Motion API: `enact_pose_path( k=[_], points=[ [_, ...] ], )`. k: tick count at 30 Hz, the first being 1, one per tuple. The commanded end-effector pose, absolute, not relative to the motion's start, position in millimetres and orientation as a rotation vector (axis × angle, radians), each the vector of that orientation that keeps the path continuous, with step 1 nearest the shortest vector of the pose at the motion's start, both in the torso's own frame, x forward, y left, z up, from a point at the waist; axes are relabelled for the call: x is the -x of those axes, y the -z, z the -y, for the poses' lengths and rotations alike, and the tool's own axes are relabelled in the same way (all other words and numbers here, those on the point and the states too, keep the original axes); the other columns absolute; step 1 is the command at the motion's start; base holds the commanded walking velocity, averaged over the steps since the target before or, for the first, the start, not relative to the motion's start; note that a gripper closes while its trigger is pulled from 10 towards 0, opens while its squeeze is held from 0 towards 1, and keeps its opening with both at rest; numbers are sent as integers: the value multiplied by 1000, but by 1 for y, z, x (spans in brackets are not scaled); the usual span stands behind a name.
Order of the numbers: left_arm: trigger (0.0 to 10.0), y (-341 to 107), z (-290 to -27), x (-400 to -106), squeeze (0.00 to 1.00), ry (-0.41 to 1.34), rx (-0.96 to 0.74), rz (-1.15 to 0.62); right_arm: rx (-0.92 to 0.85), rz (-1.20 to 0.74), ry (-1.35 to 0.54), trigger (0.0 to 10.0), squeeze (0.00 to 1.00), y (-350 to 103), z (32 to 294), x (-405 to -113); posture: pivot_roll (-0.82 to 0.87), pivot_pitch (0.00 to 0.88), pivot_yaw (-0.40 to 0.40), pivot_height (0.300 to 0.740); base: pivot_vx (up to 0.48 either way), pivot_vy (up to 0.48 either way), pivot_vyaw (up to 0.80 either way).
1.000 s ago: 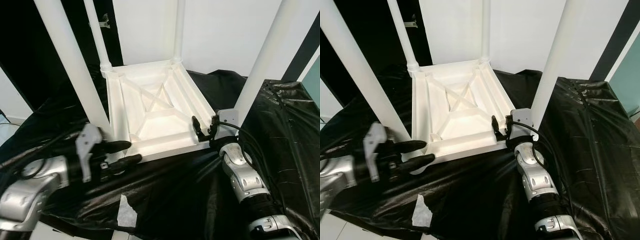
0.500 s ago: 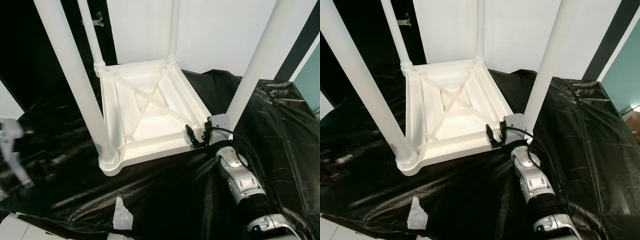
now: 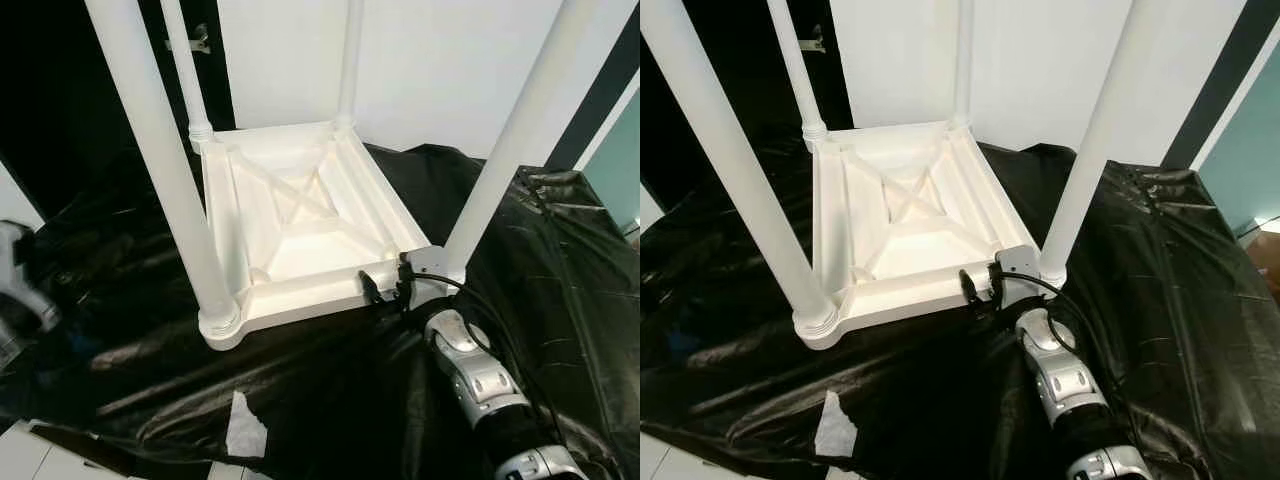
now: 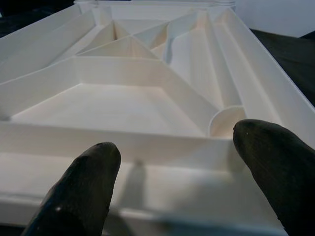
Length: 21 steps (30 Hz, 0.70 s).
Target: Building children table
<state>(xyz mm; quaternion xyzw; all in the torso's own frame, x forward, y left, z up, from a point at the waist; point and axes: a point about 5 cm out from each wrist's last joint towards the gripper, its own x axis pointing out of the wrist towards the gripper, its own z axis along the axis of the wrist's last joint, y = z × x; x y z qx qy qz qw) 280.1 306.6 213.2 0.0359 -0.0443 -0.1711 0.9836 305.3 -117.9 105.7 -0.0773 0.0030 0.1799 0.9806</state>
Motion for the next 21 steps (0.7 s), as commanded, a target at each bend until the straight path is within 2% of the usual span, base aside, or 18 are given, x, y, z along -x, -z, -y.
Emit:
enact_pose_path(
  k=[1,3,4,6,11,16,21],
  points=[
    [10000,-211,-303,-290,0,309,-85,98,161,-48,-389,10000,0,-97,115,-299,12,0,-44,740,0,0,0],
    [10000,-212,-301,-299,0,289,-69,116,159,-51,-395,10000,0,-96,114,-296,6,0,-40,740,0,0,0],
    [10000,-211,-293,-319,0,240,-32,141,155,-51,-401,10000,0,-95,113,-290,-15,0,-29,740,0,0,0],
    [10000,-211,-284,-334,0,219,13,159,140,-44,-402,10000,0,-96,113,-283,-30,0,-22,740,0,0,0],
    [10000,-209,-258,-352,0,273,71,180,101,-20,-393,10000,0,-99,117,-269,-55,0,-13,740,0,0,0],
    [10000,-206,-208,-354,0,586,147,215,92,-57,-376,10000,0,-96,129,-250,-84,0,-5,740,0,0,0],
    [10000,-200,-177,-347,0,835,194,204,71,-114,-341,10000,0,-90,141,-237,-102,0,3,740,0,0,0]
  ],
)
